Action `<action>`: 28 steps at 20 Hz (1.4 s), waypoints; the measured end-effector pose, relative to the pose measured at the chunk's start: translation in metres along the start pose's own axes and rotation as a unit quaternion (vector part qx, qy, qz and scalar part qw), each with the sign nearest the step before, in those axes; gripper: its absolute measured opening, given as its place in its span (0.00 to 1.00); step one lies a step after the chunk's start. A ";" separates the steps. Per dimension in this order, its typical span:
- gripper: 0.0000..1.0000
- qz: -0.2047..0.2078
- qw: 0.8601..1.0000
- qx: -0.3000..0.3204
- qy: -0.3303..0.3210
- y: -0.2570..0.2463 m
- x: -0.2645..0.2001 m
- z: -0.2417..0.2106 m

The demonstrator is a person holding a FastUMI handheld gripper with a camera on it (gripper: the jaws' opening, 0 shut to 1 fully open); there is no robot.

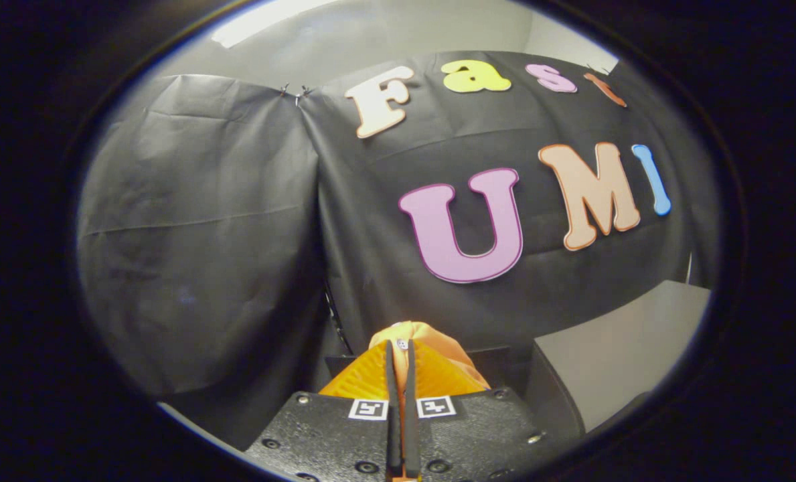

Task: Put the clothes into the washing machine and then close the washing machine lid.

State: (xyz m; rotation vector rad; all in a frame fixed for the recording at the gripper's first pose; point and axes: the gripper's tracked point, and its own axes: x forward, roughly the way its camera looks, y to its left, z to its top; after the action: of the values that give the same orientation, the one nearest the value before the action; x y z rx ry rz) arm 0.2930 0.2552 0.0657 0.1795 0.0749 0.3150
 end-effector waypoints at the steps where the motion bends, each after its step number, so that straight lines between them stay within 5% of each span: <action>1: 0.02 -0.004 1.000 0.003 0.007 -0.003 0.003 -0.013; 18: 0.02 -0.062 0.981 0.046 0.180 -0.020 0.043 -0.260; 28: 0.08 -0.102 0.957 0.015 0.272 -0.020 0.060 -0.334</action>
State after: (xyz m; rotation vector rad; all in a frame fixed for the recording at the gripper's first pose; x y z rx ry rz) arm 0.3223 0.3104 -0.2684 0.1102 0.6404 0.1496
